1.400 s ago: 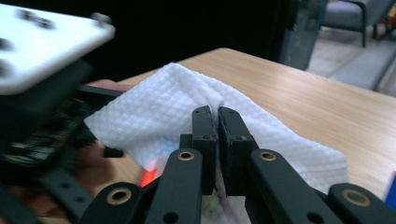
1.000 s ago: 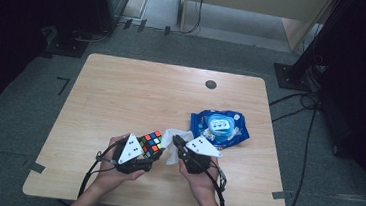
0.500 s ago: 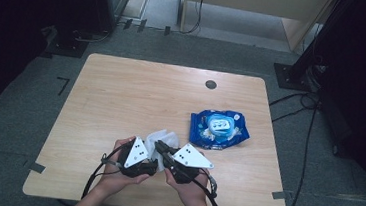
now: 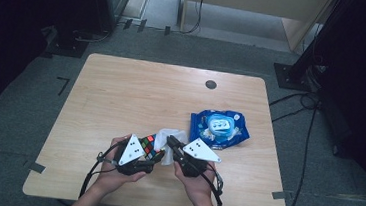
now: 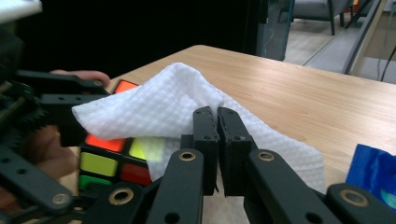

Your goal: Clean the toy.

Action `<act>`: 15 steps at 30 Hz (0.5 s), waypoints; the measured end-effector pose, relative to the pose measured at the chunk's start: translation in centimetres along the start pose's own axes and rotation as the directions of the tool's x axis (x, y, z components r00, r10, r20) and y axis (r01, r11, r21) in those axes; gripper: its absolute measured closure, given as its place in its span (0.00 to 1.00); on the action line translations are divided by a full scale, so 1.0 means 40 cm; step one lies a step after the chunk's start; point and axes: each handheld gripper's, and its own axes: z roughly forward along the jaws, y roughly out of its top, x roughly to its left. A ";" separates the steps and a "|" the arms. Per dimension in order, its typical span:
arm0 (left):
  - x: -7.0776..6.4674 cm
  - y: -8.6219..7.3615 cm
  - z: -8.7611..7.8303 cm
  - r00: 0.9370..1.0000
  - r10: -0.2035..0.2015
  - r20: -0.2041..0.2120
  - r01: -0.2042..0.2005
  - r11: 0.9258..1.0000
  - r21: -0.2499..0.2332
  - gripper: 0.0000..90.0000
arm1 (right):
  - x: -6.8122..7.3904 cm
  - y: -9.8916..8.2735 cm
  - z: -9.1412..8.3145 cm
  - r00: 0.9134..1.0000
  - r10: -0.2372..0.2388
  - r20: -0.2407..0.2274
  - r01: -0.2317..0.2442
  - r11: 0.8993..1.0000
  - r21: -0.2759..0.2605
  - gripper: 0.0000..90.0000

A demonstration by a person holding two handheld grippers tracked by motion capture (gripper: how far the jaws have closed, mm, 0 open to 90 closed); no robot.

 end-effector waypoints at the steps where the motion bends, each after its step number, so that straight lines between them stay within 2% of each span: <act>1: -0.002 -0.002 0.005 1.000 0.007 -0.010 -0.007 1.000 0.015 0.38 | 0.005 0.002 -0.002 1.000 0.001 -0.009 -0.001 1.000 -0.002 0.97; 4: -0.006 -0.007 0.013 1.000 0.008 0.001 -0.008 0.999 0.034 0.38 | 0.037 0.009 -0.004 0.998 -0.026 -0.060 0.025 1.000 -0.016 0.97; 7: -0.014 -0.003 0.013 1.000 0.005 0.010 -0.006 1.000 0.018 0.38 | 0.070 0.015 -0.006 0.993 -0.060 -0.103 0.058 0.998 -0.028 0.96; 10: -0.014 -0.002 0.007 1.000 0.015 0.018 -0.015 1.000 0.014 0.38 | 0.068 0.015 -0.005 0.992 -0.057 -0.115 0.053 0.998 -0.039 0.96; 13: -0.015 0.001 0.003 1.000 0.020 0.018 -0.020 1.000 0.004 0.38 | 0.040 0.007 -0.001 0.996 -0.028 -0.081 0.026 0.999 -0.027 0.96; 15: -0.013 0.003 0.001 1.000 0.017 0.016 -0.017 1.000 0.003 0.38 | 0.020 -0.001 0.003 0.999 -0.023 -0.035 0.022 1.000 -0.013 0.97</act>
